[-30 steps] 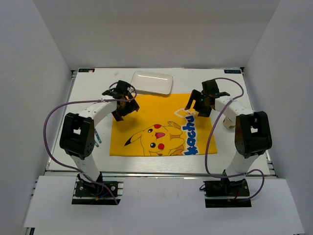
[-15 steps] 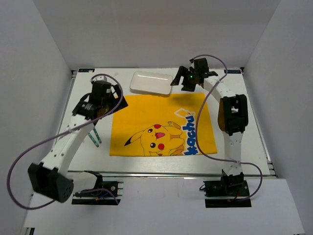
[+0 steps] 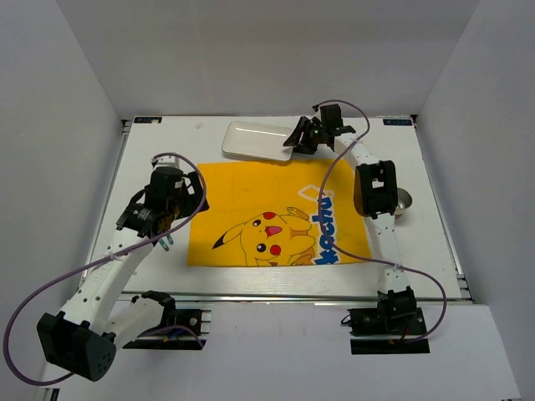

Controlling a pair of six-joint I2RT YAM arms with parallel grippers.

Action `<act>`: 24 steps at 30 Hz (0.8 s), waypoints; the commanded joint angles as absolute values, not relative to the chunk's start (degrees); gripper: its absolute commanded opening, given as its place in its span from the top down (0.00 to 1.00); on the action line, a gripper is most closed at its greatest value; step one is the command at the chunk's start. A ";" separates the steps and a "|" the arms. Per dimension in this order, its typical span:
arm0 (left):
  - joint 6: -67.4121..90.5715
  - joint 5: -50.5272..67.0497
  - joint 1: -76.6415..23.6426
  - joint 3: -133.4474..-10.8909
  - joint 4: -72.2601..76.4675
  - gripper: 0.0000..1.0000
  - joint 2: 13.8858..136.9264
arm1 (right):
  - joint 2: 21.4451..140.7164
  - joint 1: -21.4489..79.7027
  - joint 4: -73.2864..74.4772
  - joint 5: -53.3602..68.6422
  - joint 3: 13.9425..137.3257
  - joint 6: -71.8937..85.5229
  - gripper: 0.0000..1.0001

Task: Set the dinner table for one person

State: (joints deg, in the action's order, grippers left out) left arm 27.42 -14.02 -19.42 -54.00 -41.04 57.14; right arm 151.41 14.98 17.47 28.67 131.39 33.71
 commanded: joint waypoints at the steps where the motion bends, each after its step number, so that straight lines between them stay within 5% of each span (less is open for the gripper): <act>1: 27.42 -16.87 -18.98 -54.32 -39.82 0.02 55.28 | 153.63 16.26 14.77 27.87 133.42 37.08 0.45; 8: 27.25 -16.70 -18.98 -53.26 -39.55 0.02 53.70 | 154.60 17.14 11.08 24.70 133.68 42.36 0.99; 24: 29.00 -16.52 -18.98 -52.47 -39.64 0.02 54.05 | 138.35 14.86 -0.10 28.92 135.18 59.94 1.00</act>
